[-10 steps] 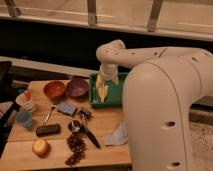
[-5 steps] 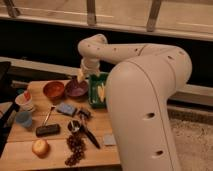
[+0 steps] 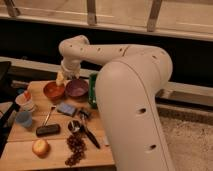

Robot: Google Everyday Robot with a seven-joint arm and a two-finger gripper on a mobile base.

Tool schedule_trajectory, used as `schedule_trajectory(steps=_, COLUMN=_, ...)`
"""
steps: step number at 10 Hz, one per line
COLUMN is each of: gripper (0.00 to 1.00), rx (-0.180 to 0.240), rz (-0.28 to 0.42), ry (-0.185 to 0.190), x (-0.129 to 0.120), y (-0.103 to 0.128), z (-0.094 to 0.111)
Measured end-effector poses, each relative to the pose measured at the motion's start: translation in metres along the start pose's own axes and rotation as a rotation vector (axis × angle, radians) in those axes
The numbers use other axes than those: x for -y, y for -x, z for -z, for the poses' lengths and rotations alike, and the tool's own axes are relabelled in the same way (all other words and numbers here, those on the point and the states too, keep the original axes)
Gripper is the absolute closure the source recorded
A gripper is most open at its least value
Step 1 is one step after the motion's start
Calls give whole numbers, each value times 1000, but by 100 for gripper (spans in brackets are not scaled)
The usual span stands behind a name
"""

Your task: Stack bowls on top of each other

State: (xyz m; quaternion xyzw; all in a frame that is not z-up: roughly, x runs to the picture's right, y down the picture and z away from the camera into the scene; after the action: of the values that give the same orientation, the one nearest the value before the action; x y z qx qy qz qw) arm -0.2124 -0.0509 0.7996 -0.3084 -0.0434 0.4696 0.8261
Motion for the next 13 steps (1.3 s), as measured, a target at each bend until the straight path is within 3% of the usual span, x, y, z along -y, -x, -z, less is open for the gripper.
schedule_trajectory(steps=1, gripper=28, rx=-10, rz=43, ry=21, x=-19, y=-3, z=-1)
schedule_trajectory(steps=6, gripper=28, rx=-11, rz=47, ry=22, x=-20, y=-5, z=-2)
schedule_trajectory(steps=13, gripper=28, rx=7, rz=123, ry=140, x=-53, y=19, z=-53)
